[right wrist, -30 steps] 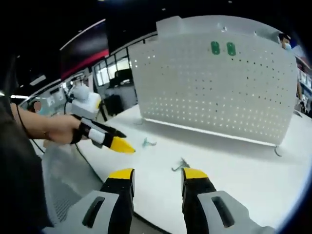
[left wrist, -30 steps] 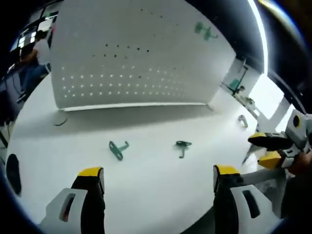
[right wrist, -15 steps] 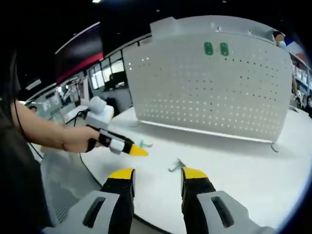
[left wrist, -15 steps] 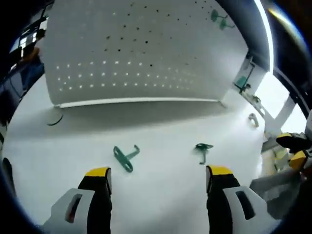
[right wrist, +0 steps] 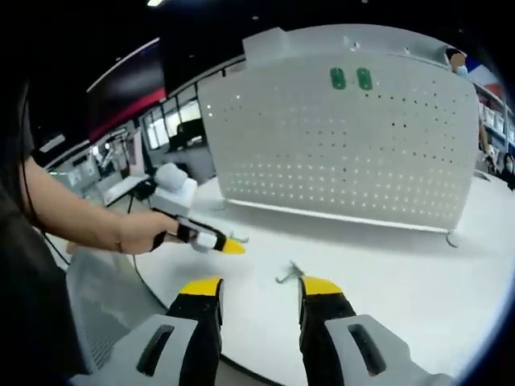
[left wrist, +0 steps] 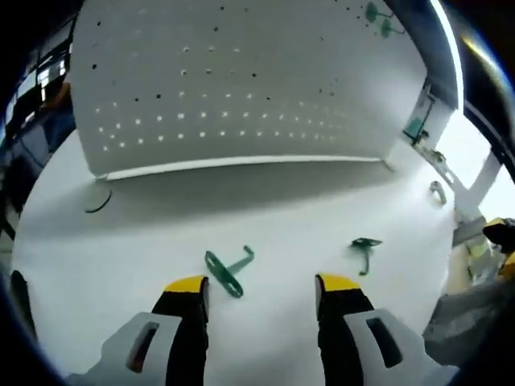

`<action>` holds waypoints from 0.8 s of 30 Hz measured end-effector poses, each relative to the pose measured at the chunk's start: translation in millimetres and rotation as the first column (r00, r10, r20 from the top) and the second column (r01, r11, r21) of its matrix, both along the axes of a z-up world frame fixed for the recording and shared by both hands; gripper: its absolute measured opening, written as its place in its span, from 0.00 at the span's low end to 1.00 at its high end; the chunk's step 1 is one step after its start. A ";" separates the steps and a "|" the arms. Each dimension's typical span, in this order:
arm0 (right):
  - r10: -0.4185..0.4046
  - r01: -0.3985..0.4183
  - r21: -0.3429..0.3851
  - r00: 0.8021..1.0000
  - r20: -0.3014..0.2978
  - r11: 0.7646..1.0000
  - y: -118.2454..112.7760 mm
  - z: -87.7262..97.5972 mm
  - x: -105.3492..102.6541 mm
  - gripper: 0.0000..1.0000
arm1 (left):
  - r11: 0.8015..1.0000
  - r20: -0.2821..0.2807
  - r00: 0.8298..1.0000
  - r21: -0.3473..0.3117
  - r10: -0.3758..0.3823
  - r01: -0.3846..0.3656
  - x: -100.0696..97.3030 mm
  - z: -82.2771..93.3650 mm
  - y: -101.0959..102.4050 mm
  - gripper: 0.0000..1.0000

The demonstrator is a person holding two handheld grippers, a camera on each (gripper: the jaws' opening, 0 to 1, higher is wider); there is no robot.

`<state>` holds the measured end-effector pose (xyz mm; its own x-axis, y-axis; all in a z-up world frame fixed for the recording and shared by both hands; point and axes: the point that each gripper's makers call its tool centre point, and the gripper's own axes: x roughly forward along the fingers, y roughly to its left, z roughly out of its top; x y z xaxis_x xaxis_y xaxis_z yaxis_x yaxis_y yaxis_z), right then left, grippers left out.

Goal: Insert the hook assembly into the mounting plate slot until the hook locks in place.

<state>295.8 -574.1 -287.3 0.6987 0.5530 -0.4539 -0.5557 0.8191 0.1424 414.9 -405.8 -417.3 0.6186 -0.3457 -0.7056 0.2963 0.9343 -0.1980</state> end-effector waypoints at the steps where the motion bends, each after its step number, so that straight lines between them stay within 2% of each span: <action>1: 0.006 -0.006 -0.003 1.000 -0.002 1.000 0.8 -0.6 -0.8 0.36 | 1.000 -0.005 1.000 0.009 0.003 -0.003 -0.1 -1.6 1.3 0.47; 5: 0.024 -0.024 -0.015 1.000 0.007 1.000 3.4 -0.8 -2.4 0.36 | 0.999 -0.018 1.000 0.033 0.008 -0.007 -1.2 -5.6 4.8 0.43; 9: 0.032 -0.032 -0.016 0.999 0.001 0.999 4.4 -1.8 -3.4 0.36 | 0.997 -0.008 1.000 0.070 -0.030 0.031 0.6 -7.4 5.7 0.38; 15: 0.033 -0.033 -0.014 0.999 -0.003 0.999 4.1 -2.4 -3.6 0.36 | 0.992 0.005 0.998 0.117 -0.056 0.055 5.4 -8.8 9.3 0.22; 24: 0.028 -0.028 -0.017 1.000 -0.003 0.999 3.3 -3.4 -3.0 0.36 | 0.991 0.000 1.000 0.135 -0.012 0.012 12.6 -9.5 20.3 0.10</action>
